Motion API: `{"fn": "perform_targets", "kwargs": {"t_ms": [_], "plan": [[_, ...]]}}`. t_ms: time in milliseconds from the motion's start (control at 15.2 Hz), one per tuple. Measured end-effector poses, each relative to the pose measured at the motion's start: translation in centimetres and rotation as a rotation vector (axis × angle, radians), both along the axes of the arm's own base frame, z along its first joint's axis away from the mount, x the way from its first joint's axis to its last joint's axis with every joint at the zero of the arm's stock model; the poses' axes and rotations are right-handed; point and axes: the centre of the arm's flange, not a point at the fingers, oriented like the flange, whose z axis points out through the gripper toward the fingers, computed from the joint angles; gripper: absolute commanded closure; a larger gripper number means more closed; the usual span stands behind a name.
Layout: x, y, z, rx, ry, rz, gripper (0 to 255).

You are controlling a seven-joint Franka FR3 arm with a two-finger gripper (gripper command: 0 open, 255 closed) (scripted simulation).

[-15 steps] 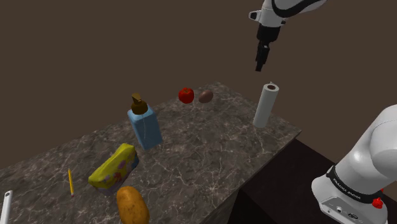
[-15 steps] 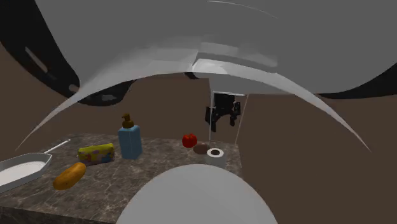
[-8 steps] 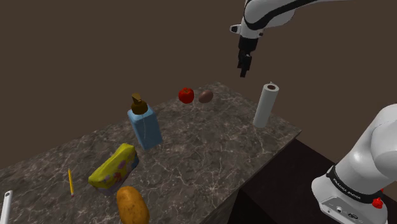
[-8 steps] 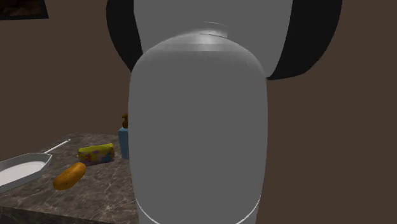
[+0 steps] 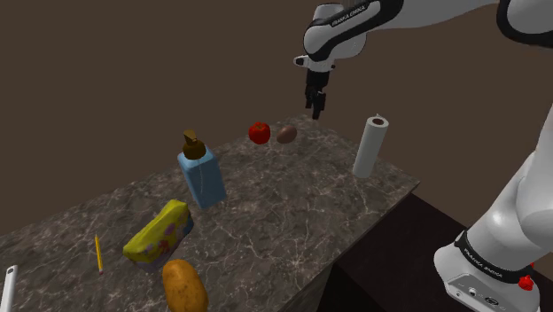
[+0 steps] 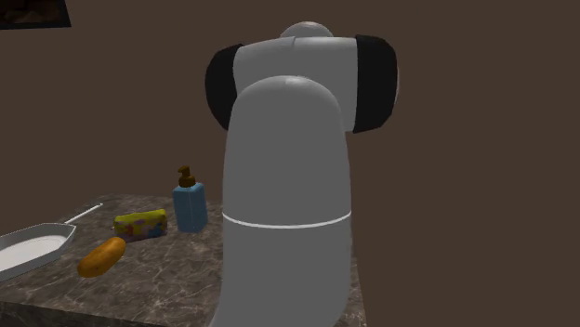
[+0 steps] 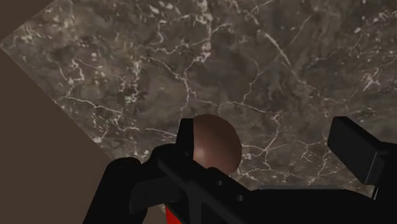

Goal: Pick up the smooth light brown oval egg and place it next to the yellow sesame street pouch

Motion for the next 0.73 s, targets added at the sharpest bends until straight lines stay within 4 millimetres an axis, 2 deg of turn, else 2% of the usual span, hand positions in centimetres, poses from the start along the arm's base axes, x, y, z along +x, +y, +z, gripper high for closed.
{"fn": "perform_targets", "kwargs": {"t_ms": [198, 462, 726], "plan": [[3.0, 0.9, -2.3, 0.021, 0.012, 0.085, 0], [6.6, 3.1, -5.8, 0.048, 0.028, 0.193, 0], [7.1, 3.8, -8.0, 0.054, 0.031, 0.216, 0]]}}
